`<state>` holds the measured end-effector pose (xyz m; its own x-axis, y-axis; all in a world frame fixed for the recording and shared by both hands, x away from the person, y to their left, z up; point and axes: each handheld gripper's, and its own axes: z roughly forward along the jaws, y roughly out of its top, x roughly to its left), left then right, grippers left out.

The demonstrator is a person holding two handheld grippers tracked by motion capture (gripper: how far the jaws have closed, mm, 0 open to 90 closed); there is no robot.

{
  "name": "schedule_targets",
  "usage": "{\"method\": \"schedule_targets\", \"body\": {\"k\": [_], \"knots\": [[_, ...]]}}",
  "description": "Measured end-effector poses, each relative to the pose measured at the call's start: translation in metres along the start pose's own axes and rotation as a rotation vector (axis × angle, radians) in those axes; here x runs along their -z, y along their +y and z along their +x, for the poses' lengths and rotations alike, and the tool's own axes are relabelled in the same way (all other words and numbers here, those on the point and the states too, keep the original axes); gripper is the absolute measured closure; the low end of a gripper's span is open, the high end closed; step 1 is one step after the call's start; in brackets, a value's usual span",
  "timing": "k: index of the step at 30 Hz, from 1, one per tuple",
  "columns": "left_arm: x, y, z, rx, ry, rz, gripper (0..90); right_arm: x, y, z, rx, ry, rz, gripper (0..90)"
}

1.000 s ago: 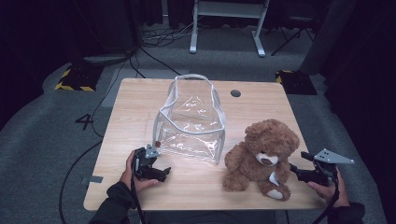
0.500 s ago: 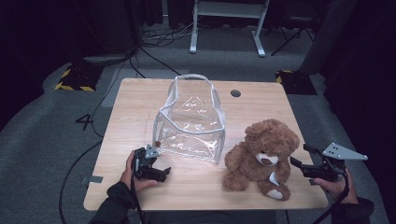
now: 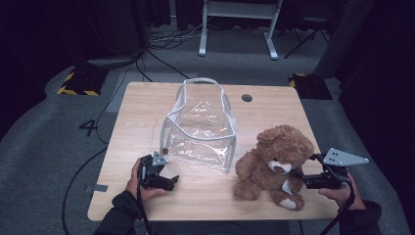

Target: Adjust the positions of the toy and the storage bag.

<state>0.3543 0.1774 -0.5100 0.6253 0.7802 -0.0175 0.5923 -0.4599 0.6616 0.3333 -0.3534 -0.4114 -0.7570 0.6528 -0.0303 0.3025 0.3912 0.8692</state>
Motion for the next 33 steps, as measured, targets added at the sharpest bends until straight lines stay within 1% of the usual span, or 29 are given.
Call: {"method": "schedule_targets", "body": {"k": [2,3,4,5,6,7,8,9,10,11,12,13,15,16,20,21,22,24,25,26,27,28,29,30,31,32,33], "knots": [[0.0,0.0,0.001,0.003,-0.002,0.0,0.5,-0.006,0.001,0.001,0.003,0.018,0.009,18.5],[0.0,0.0,0.001,0.003,-0.002,0.0,0.6,-0.006,0.001,0.001,0.003,0.018,0.009,18.5],[0.001,-0.001,0.001,0.01,0.006,-0.002,1.0,-0.012,0.001,0.001,0.004,0.043,0.023,18.2],[0.001,-0.001,0.001,0.01,0.006,-0.002,2.3,-0.012,0.001,0.001,0.004,0.043,0.023,18.2],[0.002,-0.001,0.003,0.022,0.019,-0.014,3.9,-0.017,0.002,0.001,0.021,0.074,0.042,18.5],[0.002,-0.001,0.003,0.022,0.019,-0.014,6.0,-0.017,0.002,0.001,0.021,0.074,0.042,18.5],[0.003,-0.001,0.005,0.03,0.023,-0.024,8.9,-0.021,0.003,0.0,0.029,0.091,0.053,17.6],[0.003,-0.001,0.005,0.03,0.023,-0.024,12.4,-0.021,0.003,0.0,0.029,0.091,0.053,17.6],[0.003,-0.001,0.006,0.03,0.027,-0.031,12.4,-0.023,0.003,0.0,0.026,0.103,0.054,16.9],[0.004,0.0,0.008,0.032,0.034,-0.037,16.8,-0.025,0.004,-0.001,0.031,0.111,0.057,15.8],[0.003,0.0,0.009,0.037,0.039,-0.039,17.8,-0.028,0.004,-0.001,0.036,0.111,0.061,15.9],[0.002,0.001,0.011,0.033,0.053,-0.044,15.8,-0.029,0.005,-0.001,0.039,0.113,0.062,15.7],[0.002,0.004,0.015,0.047,0.035,-0.077,16.6,-0.034,0.006,-0.001,0.038,0.12,0.057,15.7],[0.002,0.005,0.016,0.042,0.04,-0.09,16.6,-0.035,0.006,-0.001,0.037,0.124,0.053,15.7],[-0.001,0.011,0.018,0.048,0.032,-0.102,16.7,-0.038,0.008,0.0,0.031,0.129,0.047,15.8],[-0.004,0.015,0.021,0.057,0.026,-0.115,16.8,-0.042,0.009,0.0,0.03,0.128,0.045,16.0],[-0.005,0.017,0.022,0.063,0.023,-0.118,17.1,-0.043,0.009,-0.001,0.029,0.126,0.046,16.0],[-0.005,0.018,0.022,0.06,0.03,-0.122,20.3,-0.045,0.009,-0.001,0.025,0.126,0.044,16.6],[-0.006,0.019,0.022,0.045,0.024,-0.13,20.3,-0.046,0.009,-0.001,0.026,0.132,0.037,18.6],[-0.007,0.019,0.021,0.043,0.012,-0.138,26.5,-0.047,0.009,-0.001,0.027,0.132,0.03,24.1],[-0.007,0.019,0.021,0.043,0.012,-0.138,27.8,-0.047,0.009,-0.001,0.027,0.132,0.03,24.1],[-0.008,0.021,0.02,0.023,0.031,-0.129,28.6,-0.047,0.008,0.0,0.025,0.136,0.023,33.2],[-0.008,0.021,0.02,0.023,0.031,-0.129,30.9,-0.048,0.008,0.0,0.036,0.138,0.019,37.4],[-0.008,0.021,0.02,0.026,0.04,-0.131,30.9,-0.048,0.008,0.0,0.036,0.138,0.019,37.4],[-0.009,0.021,0.022,0.043,0.048,-0.142,36.2,-0.047,0.007,0.001,0.041,0.155,0.013,45.1],[-0.009,0.021,0.022,0.043,0.048,-0.142,37.0,-0.047,0.007,0.001,0.041,0.155,0.013,45.1],[-0.009,0.021,0.022,0.047,0.044,-0.142,37.0,-0.047,0.006,0.001,0.046,0.159,0.01,48.5]]}}
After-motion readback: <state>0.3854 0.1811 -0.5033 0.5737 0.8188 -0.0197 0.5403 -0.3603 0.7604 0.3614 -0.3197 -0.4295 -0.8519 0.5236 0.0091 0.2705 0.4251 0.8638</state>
